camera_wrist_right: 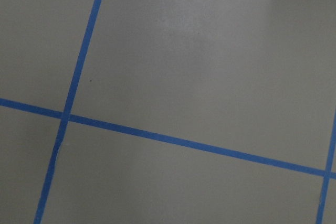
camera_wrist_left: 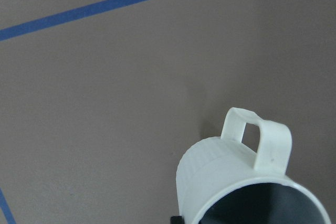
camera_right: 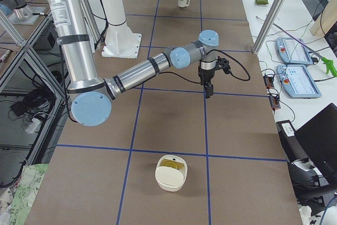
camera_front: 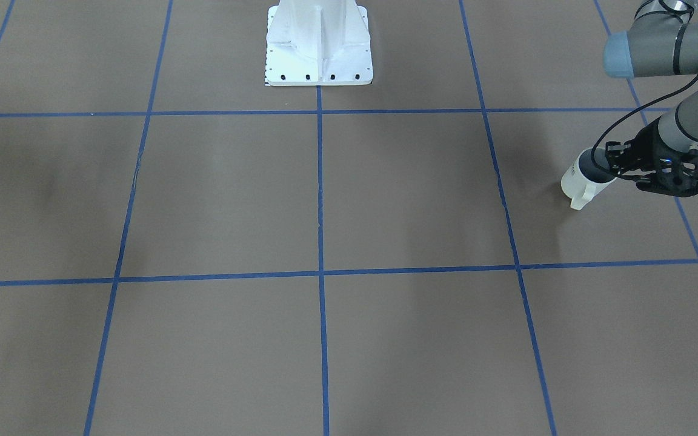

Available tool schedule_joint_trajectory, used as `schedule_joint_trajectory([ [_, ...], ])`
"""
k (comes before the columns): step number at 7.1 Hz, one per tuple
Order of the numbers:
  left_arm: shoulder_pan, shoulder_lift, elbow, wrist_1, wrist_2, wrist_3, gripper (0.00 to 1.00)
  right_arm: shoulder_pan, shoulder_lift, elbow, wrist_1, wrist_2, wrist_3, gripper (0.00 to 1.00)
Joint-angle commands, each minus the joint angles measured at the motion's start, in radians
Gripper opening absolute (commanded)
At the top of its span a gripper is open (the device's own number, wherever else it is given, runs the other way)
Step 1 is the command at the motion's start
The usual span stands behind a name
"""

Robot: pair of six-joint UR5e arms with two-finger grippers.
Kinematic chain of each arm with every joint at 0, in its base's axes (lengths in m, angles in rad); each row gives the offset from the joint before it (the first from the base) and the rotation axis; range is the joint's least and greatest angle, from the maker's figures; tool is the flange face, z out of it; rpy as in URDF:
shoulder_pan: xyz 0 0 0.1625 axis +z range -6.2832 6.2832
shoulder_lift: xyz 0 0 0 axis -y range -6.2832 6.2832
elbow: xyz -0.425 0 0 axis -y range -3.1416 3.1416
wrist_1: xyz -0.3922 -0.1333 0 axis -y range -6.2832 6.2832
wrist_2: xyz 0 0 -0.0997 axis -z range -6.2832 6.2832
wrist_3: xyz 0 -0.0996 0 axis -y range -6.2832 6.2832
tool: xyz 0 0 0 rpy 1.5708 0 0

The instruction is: Left arm hands cup to right arm to dump lemon

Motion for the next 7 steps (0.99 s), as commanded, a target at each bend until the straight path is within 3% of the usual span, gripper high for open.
schedule_joint_trajectory([
  [1, -0.041, -0.006, -0.004, -0.012, -0.002, 0.000, 1.00, 0.027, -0.009, -0.001, -0.007, 0.040, 0.003, 0.99],
  [2, -0.146, -0.021, -0.004, -0.012, -0.007, 0.015, 1.00, 0.053, -0.012, -0.003, -0.007, 0.040, 0.003, 0.99],
  [4, -0.256, -0.070, 0.036, 0.002, -0.008, 0.057, 1.00, 0.137, -0.073, -0.002, -0.003, 0.120, 0.000, 0.99],
  [6, -0.357, -0.144, 0.167, 0.002, -0.126, 0.098, 1.00, 0.218, -0.139, -0.008, 0.008, 0.138, -0.007, 0.99],
  [7, -0.389, -0.155, 0.215, 0.001, -0.124, 0.147, 1.00, 0.277, -0.176, -0.012, 0.008, 0.164, 0.000, 0.99],
])
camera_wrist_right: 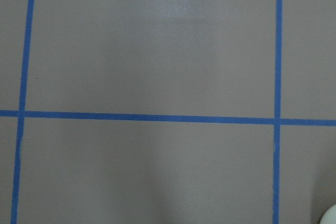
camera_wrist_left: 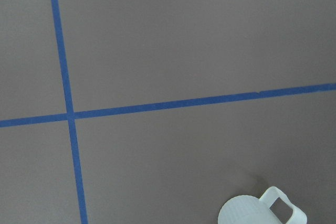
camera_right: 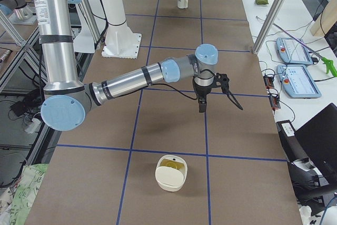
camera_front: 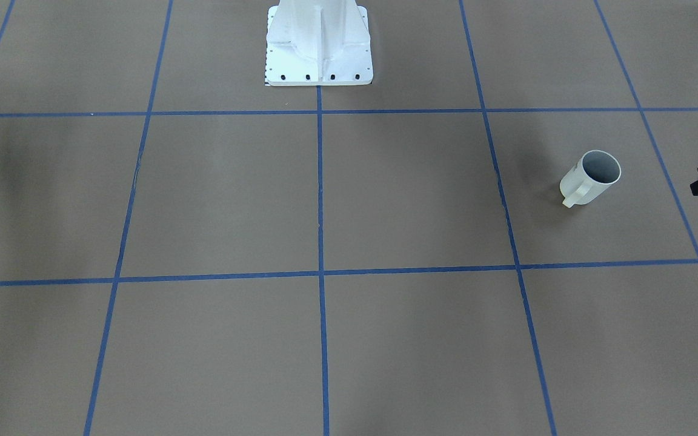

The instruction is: Left arm hands cup to right arm to dump lemon

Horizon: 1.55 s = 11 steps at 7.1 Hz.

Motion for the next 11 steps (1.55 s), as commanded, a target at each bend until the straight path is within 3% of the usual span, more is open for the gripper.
schedule_joint_trajectory([
  [1, -0.086, -0.048, 0.128, -0.004, -0.018, 0.088, 1.00, 0.108, -0.051, -0.035, 0.001, 0.043, 0.003, 0.99],
  [3, -0.109, -0.068, 0.170, -0.002, -0.017, 0.126, 1.00, 0.120, -0.068, -0.112, 0.002, 0.076, -0.007, 0.99],
  [8, -0.108, -0.048, 0.170, -0.002, 0.016, 0.120, 1.00, 0.075, -0.054, -0.121, 0.004, 0.086, 0.003, 0.99],
  [11, -0.119, 0.090, 0.051, -0.008, -0.056, 0.129, 1.00, 0.074, -0.056, -0.133, 0.002, 0.098, 0.003, 0.99],
])
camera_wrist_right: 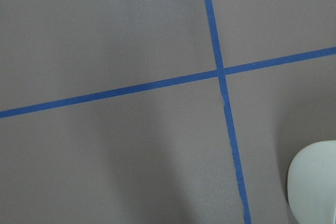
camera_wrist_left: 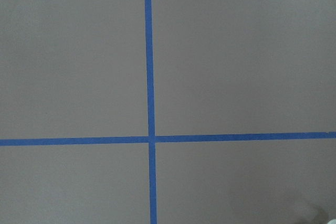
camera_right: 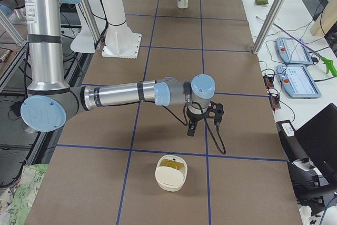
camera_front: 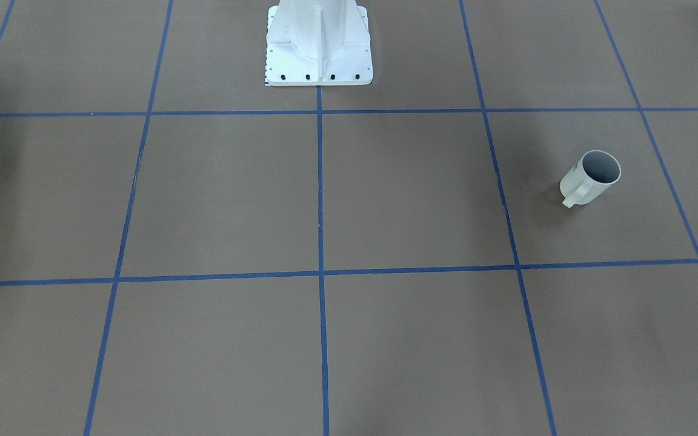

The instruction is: Left arm hands cup to right arm to dump lemon

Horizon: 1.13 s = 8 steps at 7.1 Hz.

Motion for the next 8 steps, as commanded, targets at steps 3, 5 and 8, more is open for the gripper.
schedule_joint_trajectory([
  [3, -0.003, 0.058, -0.096, -0.002, -0.020, 0.002, 1.00, -0.001, -0.008, -0.002, 0.001, 0.007, -0.002, 0.99],
  [5, -0.003, 0.075, -0.093, -0.002, -0.019, 0.005, 1.00, -0.001, -0.007, -0.005, 0.001, 0.004, -0.001, 0.99],
  [8, 0.005, 0.103, -0.104, -0.011, -0.002, 0.006, 1.00, -0.002, -0.013, 0.031, 0.007, 0.007, -0.001, 1.00],
])
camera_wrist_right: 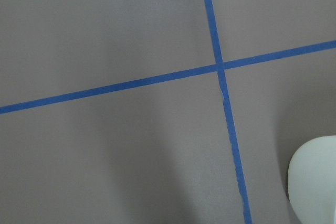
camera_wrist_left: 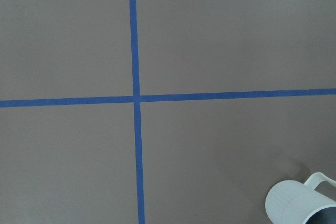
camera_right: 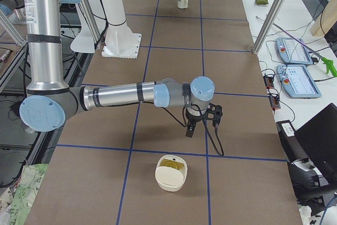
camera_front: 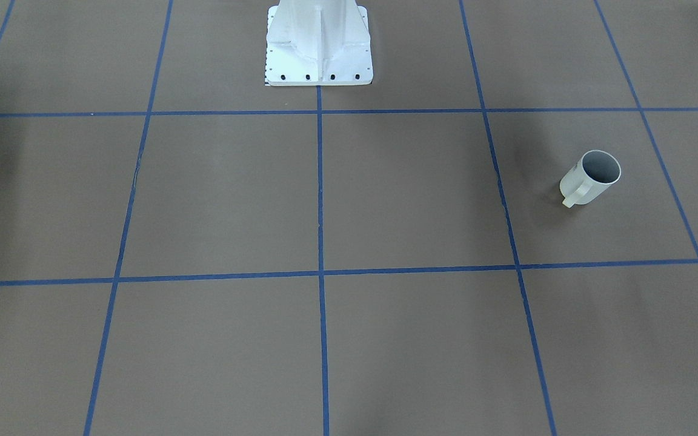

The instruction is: Left arm hands cup to right arm to dump lemon

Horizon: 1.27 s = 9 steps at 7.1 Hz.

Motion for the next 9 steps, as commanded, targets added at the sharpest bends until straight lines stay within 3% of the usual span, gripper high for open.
schedule_joint_trajectory([
  [1, 0.001, 0.008, -0.014, -0.001, 0.035, -0.001, 1.00, -0.004, -0.011, 0.023, 0.003, 0.006, -0.002, 1.00],
  [2, 0.004, 0.007, -0.014, -0.001, 0.035, -0.002, 1.00, -0.004, -0.011, 0.048, 0.004, 0.045, -0.001, 0.99],
  [9, 0.004, 0.007, -0.020, -0.001, 0.032, -0.007, 1.00, -0.010, -0.010, 0.049, 0.006, 0.050, -0.001, 1.00],
])
